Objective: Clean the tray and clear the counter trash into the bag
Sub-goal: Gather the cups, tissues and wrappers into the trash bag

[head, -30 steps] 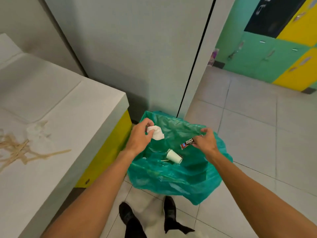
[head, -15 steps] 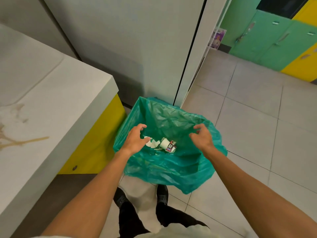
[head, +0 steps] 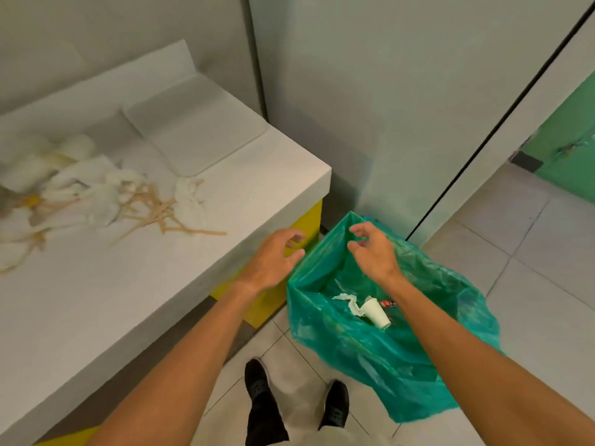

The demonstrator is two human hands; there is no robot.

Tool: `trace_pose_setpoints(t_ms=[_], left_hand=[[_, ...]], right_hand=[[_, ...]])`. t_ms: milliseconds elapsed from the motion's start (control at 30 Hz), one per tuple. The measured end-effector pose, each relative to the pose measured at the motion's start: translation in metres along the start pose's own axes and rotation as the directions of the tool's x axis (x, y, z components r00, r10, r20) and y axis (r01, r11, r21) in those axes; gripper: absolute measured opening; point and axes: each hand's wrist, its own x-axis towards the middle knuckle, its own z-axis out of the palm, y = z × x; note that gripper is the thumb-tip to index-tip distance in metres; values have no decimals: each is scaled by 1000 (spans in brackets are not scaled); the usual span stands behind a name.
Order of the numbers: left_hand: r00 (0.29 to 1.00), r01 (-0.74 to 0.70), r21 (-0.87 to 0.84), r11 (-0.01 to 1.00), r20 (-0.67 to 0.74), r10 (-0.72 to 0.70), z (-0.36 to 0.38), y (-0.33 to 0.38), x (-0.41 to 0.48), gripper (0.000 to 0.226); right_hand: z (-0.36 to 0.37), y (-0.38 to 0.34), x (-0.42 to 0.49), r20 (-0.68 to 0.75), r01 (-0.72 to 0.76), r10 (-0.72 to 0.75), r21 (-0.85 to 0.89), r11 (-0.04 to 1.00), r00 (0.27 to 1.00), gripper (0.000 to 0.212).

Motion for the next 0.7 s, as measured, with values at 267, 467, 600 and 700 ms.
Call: trace_pose_setpoints(t_ms=[267, 467, 600, 700], left_hand=[[955, 45, -37, 998, -293, -54, -118, -35, -48, 17], [901, 131, 36, 991, -420, -104, -188, -87, -73, 18], [859, 207, 107, 972, -495, -129, -227, -117, -77, 25], [824, 246, 104, 964, -546, -152, -250, -134, -74, 32]], right_hand=[[88, -98, 5, 145, 253, -247, -26, 967, 958, 24], [154, -151, 8, 278, 369, -344, -41, 929, 897, 23], [195, -178, 13, 347, 393, -336, -109, 913, 876, 28], [220, -188, 21, 368, 409, -321, -190, 893, 873, 33]])
